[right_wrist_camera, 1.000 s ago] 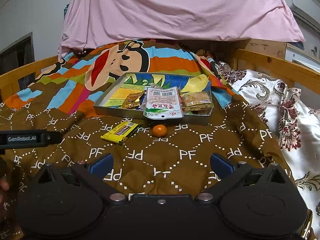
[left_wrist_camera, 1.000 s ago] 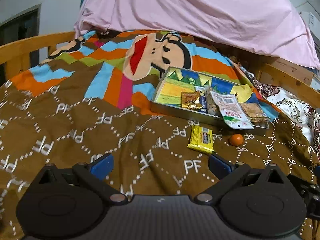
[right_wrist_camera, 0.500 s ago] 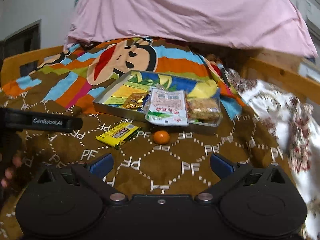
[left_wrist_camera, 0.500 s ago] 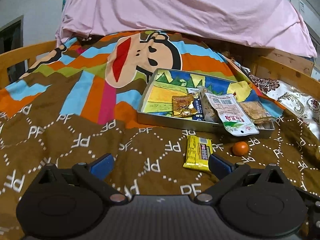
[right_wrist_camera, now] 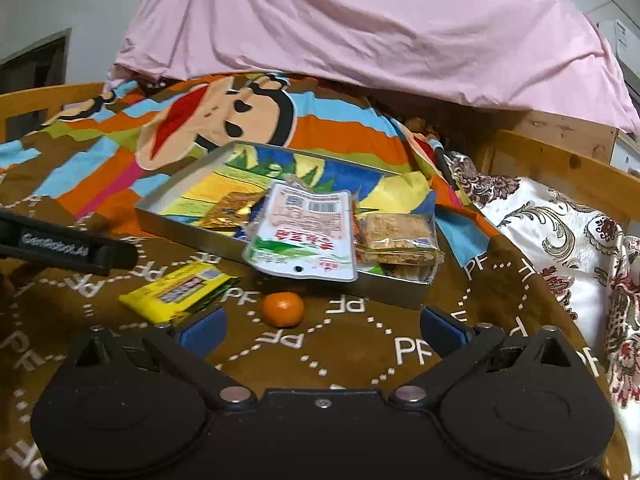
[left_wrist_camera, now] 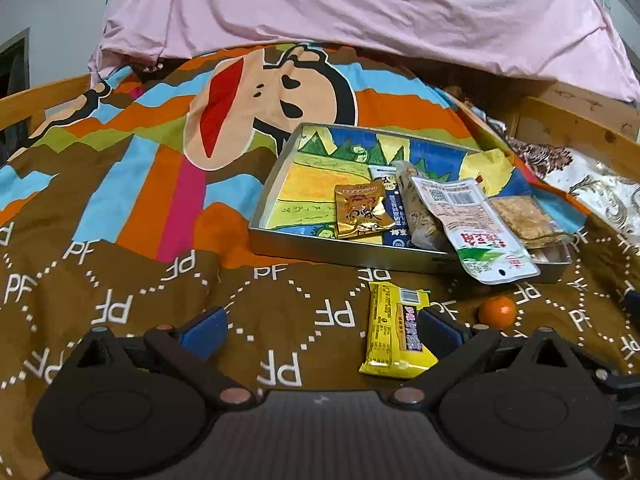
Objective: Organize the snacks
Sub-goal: 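Move the left tool to the yellow bar while the right tool approaches the mandarin orange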
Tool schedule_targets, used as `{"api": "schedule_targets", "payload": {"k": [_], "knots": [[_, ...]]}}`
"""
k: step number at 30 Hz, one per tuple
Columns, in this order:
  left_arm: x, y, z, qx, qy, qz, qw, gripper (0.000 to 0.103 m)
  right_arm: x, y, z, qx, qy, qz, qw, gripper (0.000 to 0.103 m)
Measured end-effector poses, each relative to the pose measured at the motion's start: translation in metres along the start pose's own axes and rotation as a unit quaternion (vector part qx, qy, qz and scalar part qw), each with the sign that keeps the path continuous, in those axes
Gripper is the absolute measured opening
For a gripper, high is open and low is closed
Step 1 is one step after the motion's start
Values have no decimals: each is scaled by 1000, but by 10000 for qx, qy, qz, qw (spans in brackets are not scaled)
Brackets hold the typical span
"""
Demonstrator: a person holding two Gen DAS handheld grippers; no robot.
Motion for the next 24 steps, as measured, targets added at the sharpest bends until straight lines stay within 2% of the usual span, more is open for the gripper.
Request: {"api": "schedule_targets", "payload": {"k": [3,7,10,14,21,24], "knots": [[-10,1,1,-3,-143,-63,9999,103,-14,0,-2,120,131,-74,9998,102],[-23,4,3,42,-154,-194,9997,103,-31,3,-9,295,-39,-51,9995,102],[-30,4,6,-84,-211,-219,9995,103,-46,8,-17,132,-268,-161,9994,102],[-35,5,11,-251,-241,-194,9992,103,-60,14,-27,65,-359,-294,9989,101],[-44,10,16,-412,-260,-283,9984,102,-65,22,-28,-64,-469,-390,9981,91],[-45,12,19,-508,-235,-258,9981,102,-67,26,-29,-98,-533,-445,9975,83]]}}
Point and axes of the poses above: each gripper's, at about its wrist camera, not at the fingertips, and x roughly against the way its jaws point, z to its right, y to its underside, the point moved 9 cm from there along -x, roughly the way its jaws point, and after that the axes turned 10 degrees about z, right-handed, at the moved point
